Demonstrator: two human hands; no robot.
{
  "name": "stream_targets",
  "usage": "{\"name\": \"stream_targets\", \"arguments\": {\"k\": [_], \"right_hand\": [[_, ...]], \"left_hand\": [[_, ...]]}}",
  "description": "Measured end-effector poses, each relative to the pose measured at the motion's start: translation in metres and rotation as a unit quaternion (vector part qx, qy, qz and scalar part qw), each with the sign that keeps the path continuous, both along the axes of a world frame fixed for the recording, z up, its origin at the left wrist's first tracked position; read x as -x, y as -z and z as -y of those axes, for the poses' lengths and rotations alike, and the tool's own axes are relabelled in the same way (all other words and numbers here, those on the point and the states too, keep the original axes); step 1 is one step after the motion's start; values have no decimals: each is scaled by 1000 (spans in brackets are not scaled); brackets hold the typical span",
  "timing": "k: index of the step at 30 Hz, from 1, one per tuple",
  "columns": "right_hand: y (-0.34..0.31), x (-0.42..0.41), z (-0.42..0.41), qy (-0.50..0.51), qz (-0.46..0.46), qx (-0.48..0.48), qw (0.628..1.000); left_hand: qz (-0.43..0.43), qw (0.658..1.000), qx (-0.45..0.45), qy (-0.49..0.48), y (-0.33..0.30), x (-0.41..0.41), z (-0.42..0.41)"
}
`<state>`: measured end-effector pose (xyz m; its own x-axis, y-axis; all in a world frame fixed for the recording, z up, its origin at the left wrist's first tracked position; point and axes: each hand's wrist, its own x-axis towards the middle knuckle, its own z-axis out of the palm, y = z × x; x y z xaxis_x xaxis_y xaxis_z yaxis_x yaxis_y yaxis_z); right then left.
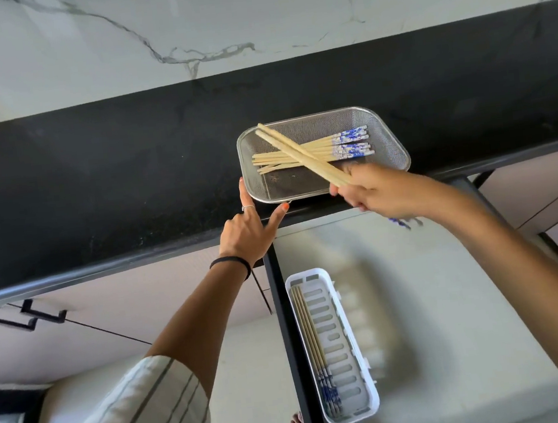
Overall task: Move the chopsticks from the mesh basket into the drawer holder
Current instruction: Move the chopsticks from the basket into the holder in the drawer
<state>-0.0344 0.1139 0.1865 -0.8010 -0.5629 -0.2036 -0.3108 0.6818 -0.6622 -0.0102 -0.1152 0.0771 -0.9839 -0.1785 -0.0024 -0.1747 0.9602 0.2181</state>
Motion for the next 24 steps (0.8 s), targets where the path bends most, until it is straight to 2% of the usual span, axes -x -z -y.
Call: {"name": "stream_targets", "arguments": {"k": [4,7,11,16,21,24], "right_hand": [[35,-54,-21,38,165,78,982],[85,-98,-24,46,245,63,966],[153,-137,-10,108,298,7,949],[202,-144,14,193,304,-38,932],[220,-137,31,273,296,-77,912],[221,-138,44,287,260,-108,916]], "left_hand": [[9,1000,3,-1,1,1,2],[2,1000,-2,8,1,-1,2],[-4,1000,-3,20,1,-2,3],[8,1000,-2,29,2,-3,5],[16,999,-8,45,2,-3,9],[11,999,-10,51,2,-4,11]]}}
